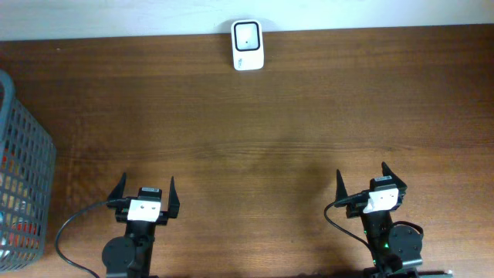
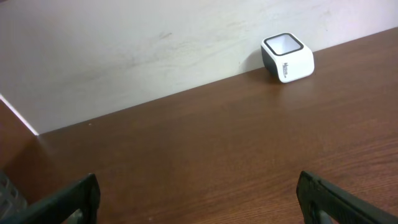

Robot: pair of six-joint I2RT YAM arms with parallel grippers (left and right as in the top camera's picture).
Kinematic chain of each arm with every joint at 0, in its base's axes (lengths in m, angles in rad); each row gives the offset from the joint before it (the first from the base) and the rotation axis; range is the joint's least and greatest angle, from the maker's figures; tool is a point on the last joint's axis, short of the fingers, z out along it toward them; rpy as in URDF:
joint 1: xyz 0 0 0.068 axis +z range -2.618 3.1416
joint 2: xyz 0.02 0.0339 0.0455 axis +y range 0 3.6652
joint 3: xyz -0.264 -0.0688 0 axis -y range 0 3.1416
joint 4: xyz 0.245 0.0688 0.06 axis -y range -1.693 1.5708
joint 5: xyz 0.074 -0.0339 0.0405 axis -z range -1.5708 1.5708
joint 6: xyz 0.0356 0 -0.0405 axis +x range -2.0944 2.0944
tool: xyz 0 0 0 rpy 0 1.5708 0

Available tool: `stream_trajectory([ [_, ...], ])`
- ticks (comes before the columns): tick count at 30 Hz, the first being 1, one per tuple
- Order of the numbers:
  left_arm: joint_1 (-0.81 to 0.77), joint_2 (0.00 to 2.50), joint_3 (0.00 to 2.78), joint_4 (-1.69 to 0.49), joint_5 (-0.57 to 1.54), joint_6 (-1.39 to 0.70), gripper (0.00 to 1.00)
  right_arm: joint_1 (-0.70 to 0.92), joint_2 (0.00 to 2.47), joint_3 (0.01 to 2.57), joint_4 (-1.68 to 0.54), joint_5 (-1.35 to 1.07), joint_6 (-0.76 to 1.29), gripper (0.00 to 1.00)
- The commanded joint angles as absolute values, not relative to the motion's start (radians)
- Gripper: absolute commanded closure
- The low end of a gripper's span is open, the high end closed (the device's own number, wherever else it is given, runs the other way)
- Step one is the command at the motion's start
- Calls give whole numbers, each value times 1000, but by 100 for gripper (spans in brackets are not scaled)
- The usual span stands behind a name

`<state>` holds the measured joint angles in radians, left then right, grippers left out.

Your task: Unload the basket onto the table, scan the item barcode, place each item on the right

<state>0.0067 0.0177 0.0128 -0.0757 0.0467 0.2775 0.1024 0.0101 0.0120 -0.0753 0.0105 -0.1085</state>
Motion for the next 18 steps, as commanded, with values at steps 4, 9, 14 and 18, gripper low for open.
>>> stream_trajectory([
  [4,1,23,10,-81,33,282,1,98,9,6,-79,34,-109,1],
  [9,1,23,10,-81,33,282,1,97,9,6,-79,34,-109,2],
  [14,1,23,10,-81,33,282,1,98,9,6,-79,34,-109,2],
  [18,1,23,10,-83,29,282,1,97,9,6,-79,34,-109,1],
])
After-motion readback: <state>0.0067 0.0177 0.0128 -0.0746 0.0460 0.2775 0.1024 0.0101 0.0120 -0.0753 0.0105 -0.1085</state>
